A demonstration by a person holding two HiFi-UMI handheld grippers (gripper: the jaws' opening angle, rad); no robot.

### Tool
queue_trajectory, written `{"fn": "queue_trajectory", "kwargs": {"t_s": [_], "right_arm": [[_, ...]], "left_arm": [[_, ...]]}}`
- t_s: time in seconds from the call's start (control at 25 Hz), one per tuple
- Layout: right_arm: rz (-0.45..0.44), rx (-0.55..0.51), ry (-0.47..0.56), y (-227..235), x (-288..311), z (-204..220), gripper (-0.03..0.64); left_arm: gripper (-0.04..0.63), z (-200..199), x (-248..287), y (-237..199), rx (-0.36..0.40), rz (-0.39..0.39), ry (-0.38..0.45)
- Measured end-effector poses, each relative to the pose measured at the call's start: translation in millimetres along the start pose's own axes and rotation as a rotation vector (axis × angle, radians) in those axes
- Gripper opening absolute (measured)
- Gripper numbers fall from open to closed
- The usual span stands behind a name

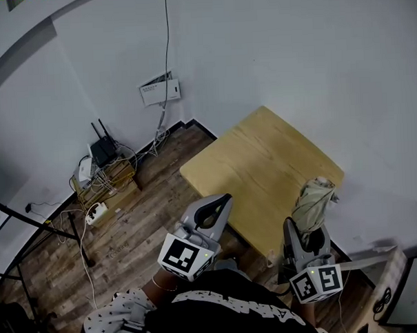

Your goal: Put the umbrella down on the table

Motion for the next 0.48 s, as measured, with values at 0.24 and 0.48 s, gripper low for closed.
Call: {"fn": "queue_trajectory", "kwargs": {"t_s": [0.24, 0.48], "right_arm": [[-0.024, 0.008, -0.016, 28.0, 39.7, -11.7, 0.287], [-0.038, 0.018, -0.020, 43.9, 58.0, -13.8, 0.287]], "left_arm": [[0.000, -2.2, 38.0, -13.2, 0.017, -0.022, -0.013], [0.000, 5.2, 56.9, -19.9, 0.013, -0.045, -0.025]]}}
Point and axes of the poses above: the fingertips, and each gripper's own axes: x forward along the fingers, y to its right, z out of its underside, the point moved 10 cm from there along -x, backward along the fingers, and after that the axes turned 6 degrees about x, right-handed, at the moved point
